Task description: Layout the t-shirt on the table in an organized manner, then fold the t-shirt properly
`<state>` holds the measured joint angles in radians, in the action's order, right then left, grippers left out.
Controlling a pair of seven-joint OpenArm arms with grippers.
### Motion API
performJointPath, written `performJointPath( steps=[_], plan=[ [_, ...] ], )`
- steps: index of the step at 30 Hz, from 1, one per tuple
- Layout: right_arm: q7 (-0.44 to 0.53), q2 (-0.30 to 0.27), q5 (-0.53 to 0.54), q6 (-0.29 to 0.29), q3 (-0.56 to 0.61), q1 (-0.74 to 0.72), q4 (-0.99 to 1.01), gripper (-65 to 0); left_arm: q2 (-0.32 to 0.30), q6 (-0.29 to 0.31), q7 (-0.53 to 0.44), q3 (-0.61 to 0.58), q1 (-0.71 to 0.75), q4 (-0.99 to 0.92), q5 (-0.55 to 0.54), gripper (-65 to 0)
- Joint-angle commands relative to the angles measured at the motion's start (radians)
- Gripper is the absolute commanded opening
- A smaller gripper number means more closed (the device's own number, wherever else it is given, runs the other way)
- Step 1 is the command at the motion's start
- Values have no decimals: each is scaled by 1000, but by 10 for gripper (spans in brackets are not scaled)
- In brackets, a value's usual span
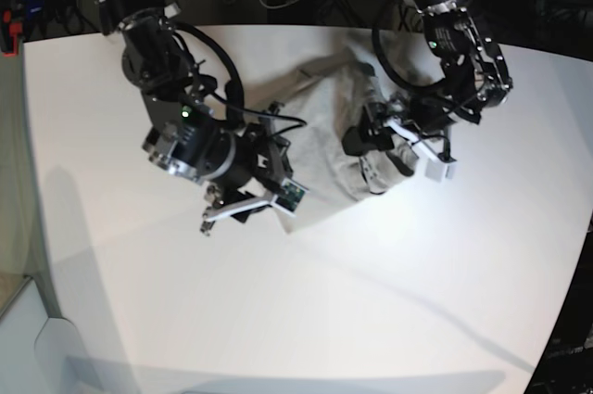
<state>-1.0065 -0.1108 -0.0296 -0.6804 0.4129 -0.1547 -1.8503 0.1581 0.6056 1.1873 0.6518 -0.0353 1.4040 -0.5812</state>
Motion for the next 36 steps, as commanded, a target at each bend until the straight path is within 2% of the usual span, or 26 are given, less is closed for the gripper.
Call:
performJointPath(
  steps=[1,4,6,7,13,18,21,26,29,33,36],
  plan=[
    [21,3,3,-18,-3,-21,-15,-354,-1,-3,-1,0,-10,-13,27,-70],
    [21,-14,1,-18,-3,-21,-15,-354,-1,-3,-45,-7,-10,-65,27,-73],
    [21,-16,1,-18,-7,-21,-16,-355,-1,-3,-70,-7,-12,-101,34,-117],
    [21,-16,1,-18,-22,-21,-16,-355,-1,-3,-82,-8,-13,-116,36,-156],
    [21,-16,3,-18,-102,-33,-18,-355,-1,-3,-102,-8,-41,-193,36,-491],
    [21,-13,3,-18,-156,-33,-21,-355,-1,-3,-94,-10,-65,-210,37,-558],
    [21,-13,3,-18,-184,-29,-21,-355,-1,-5,-91,-27,-79,-214,37,-638],
    [21,-13,3,-18,-213,-27,-21,-355,-16,-117,-99,-80,-91,-210,25,-646],
    [18,-13,3,-18,-227,-27,-21,-355,-16,-151,-96,-85,-94,-208,25,-646],
    [16,-13,3,-18,-265,-26,-21,-355,-16,-158,-90,-86,-120,-208,37,-646],
    [16,-14,3,-18,-294,-26,-21,-355,-22,-210,-90,-86,-125,-208,37,-646]
  ],
)
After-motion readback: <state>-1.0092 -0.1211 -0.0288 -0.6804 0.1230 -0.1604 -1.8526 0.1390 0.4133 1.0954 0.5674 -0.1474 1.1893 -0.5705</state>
